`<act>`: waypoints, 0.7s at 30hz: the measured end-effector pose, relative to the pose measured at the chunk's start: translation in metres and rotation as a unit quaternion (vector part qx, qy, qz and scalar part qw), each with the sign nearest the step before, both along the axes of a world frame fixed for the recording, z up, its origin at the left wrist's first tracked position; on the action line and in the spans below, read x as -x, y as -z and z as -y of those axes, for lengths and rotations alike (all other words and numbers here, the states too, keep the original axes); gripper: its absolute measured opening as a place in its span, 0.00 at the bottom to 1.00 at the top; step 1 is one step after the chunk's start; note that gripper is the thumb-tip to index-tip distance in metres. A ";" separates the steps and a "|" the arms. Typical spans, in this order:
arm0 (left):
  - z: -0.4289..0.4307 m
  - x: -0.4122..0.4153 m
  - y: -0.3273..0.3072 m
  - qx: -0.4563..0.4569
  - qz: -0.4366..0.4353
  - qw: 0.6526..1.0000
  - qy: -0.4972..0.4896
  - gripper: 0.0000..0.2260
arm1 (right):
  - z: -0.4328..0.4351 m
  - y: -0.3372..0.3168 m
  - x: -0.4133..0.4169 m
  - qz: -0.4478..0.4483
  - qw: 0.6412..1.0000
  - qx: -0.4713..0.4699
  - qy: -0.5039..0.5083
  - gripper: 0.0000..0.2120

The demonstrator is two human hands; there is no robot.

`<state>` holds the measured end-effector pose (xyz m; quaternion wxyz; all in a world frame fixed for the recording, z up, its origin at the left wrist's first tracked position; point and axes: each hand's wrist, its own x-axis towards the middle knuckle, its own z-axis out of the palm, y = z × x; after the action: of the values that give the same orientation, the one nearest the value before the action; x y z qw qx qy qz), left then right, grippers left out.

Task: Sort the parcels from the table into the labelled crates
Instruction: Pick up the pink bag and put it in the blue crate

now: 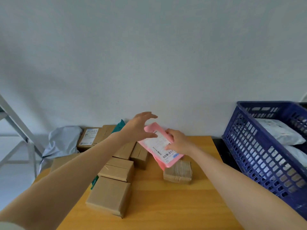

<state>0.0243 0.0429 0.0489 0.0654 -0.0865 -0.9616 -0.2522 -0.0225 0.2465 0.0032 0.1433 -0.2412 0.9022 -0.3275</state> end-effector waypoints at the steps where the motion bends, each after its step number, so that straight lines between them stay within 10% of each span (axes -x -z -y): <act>1: -0.002 0.001 -0.001 0.050 0.009 0.999 0.018 0.28 | 0.001 -0.002 -0.001 -0.026 0.999 -0.034 -0.008 0.24; 11: -0.007 0.001 0.008 0.142 0.054 0.987 0.044 0.07 | 0.022 -0.021 -0.020 -0.151 0.978 -0.139 -0.040 0.20; 21: 0.004 -0.013 0.021 -0.113 0.086 0.988 -0.066 0.04 | 0.025 -0.009 -0.038 -0.234 0.966 -0.015 0.112 0.41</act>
<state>0.0377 0.0389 0.0281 0.0081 0.0077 -0.9326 -0.3608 0.0154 0.2214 0.0124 -0.1057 -0.2067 0.9366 -0.2625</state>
